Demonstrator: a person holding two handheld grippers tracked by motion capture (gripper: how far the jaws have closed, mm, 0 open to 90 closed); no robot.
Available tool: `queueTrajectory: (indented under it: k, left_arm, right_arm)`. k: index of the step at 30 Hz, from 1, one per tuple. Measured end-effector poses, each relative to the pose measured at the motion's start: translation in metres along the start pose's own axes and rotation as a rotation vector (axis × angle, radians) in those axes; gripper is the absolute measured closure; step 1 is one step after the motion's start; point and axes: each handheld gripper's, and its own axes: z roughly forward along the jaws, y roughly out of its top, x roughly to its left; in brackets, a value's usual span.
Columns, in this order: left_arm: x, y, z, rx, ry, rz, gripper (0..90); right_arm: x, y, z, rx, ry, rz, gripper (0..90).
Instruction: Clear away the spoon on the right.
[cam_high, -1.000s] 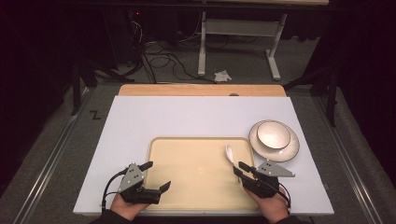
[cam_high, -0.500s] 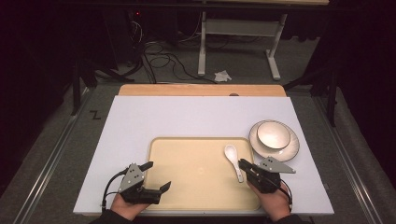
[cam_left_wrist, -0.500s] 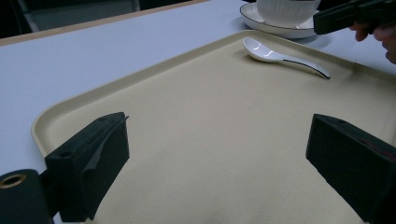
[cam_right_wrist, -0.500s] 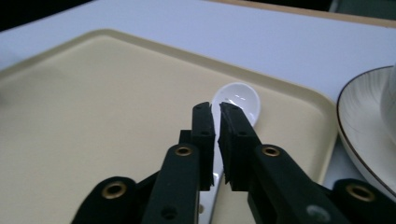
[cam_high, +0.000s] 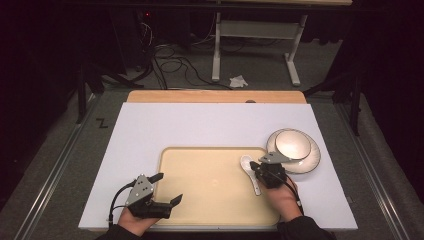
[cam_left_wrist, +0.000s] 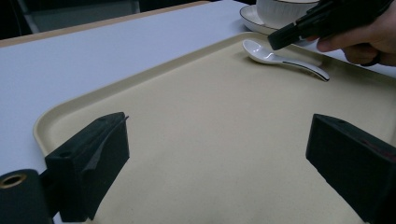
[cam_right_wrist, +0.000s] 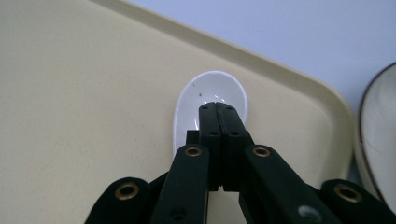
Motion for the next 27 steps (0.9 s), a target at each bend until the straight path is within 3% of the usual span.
queueTrajectory:
  k: [3,7,18,27]
  left_arm:
    - [0.000,0.000,-0.001,-0.005,0.000,-0.003,6.6]
    - [0.000,0.000,-0.002,-0.007,-0.001,-0.001,6.6]
    - [-0.001,0.000,-0.001,0.001,-0.005,0.004,6.6]
    - [-0.001,0.000,0.000,0.003,-0.005,0.004,6.6]
  right_arm:
    - [0.003,0.007,0.013,0.053,-0.004,-0.025,90.0]
    - [0.005,0.008,0.015,0.100,-0.015,-0.045,90.0]
    - [-0.007,-0.009,-0.006,0.104,-0.028,-0.048,90.0]
    - [-0.010,-0.012,-0.008,0.091,-0.024,-0.039,90.0]
